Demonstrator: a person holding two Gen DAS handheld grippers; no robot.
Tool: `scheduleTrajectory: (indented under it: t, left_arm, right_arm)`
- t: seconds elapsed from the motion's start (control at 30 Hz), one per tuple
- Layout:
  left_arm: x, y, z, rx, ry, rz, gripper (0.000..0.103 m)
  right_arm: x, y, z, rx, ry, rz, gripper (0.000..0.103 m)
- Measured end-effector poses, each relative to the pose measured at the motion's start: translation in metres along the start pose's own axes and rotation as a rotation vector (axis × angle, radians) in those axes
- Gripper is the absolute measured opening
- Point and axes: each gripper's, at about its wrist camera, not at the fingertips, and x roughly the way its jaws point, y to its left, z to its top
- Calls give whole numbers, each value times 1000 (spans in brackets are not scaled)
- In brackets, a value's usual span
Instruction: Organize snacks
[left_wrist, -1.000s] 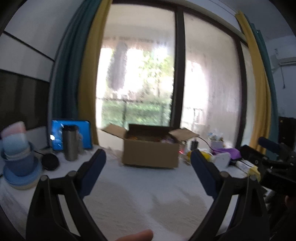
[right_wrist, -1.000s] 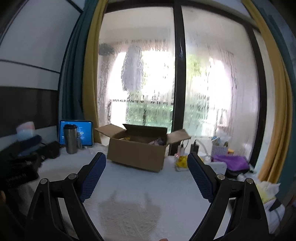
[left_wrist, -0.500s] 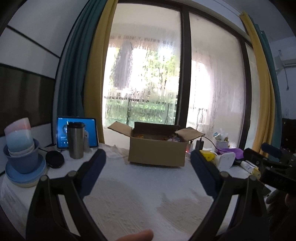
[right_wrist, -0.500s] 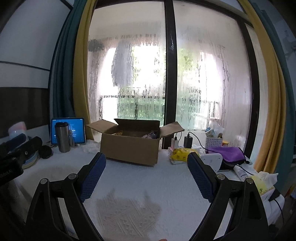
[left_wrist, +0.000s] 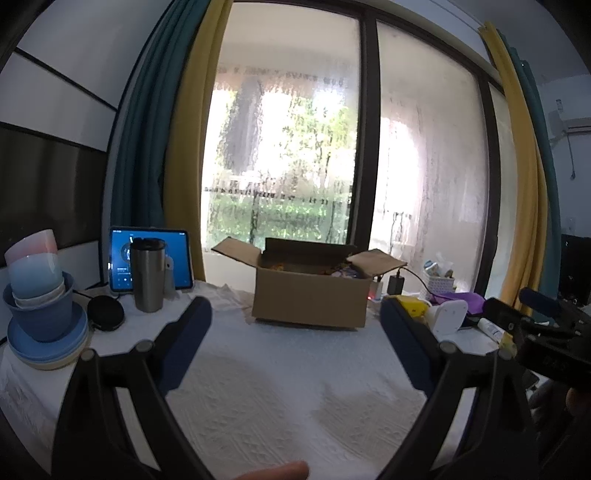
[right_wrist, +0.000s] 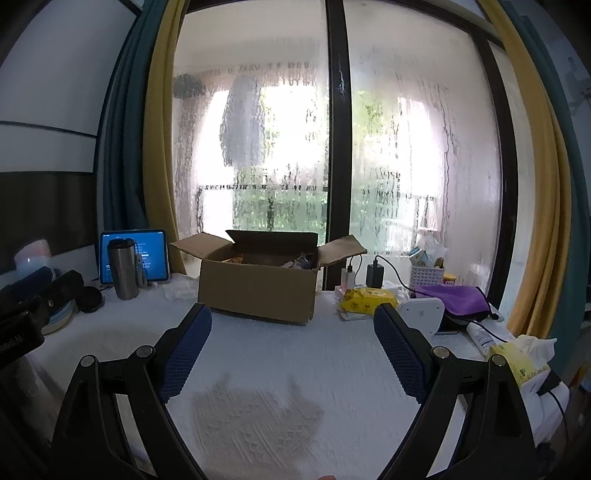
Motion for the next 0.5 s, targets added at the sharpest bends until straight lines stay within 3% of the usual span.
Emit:
scheduleTrajectory:
  t: [0.5]
  left_arm:
    - [1,-2,-1,9,8,-14,94]
  right_arm:
    - [3,-3,-2,10,14,-9,92]
